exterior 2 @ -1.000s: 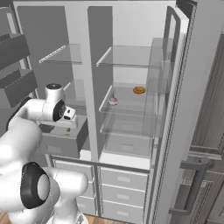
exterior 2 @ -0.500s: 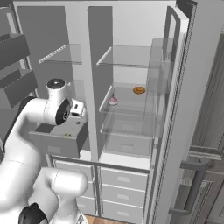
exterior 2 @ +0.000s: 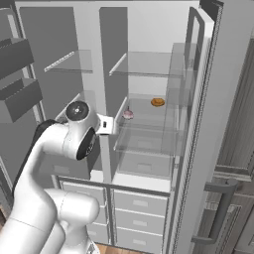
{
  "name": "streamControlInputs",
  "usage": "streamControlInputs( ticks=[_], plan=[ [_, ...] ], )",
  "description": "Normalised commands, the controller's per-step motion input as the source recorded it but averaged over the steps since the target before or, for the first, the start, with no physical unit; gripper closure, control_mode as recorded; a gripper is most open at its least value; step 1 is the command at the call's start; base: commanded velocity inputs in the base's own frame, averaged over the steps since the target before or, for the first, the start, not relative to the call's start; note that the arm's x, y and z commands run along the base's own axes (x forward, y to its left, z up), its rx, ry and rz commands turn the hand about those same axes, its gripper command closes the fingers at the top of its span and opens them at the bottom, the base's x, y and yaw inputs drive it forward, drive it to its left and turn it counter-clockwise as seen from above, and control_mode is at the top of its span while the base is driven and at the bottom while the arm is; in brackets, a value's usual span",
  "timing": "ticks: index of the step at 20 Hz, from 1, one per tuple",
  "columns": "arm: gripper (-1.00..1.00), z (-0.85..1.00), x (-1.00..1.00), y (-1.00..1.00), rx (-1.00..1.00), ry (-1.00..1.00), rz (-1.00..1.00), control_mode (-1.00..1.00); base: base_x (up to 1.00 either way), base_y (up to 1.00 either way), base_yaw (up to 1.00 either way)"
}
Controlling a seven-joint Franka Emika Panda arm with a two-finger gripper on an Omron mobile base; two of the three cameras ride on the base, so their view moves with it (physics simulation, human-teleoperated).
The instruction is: Take the broccoli and garlic from the fridge shelf and place them in the freezer drawer to begin freezing them.
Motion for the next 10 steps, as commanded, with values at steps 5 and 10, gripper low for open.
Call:
streamControlInputs(
  ticks=[5, 10],
  plan=[
    [-1.00, 0.10, 0.10, -0.45, -0.22, -0.14, 0.07, -1.00, 0.00, 0.00, 0.00],
    [-1.00, 0.07, 0.16, -0.47, -0.20, -0.08, 0.19, -1.00, 0.00, 0.00, 0.00]
  ],
)
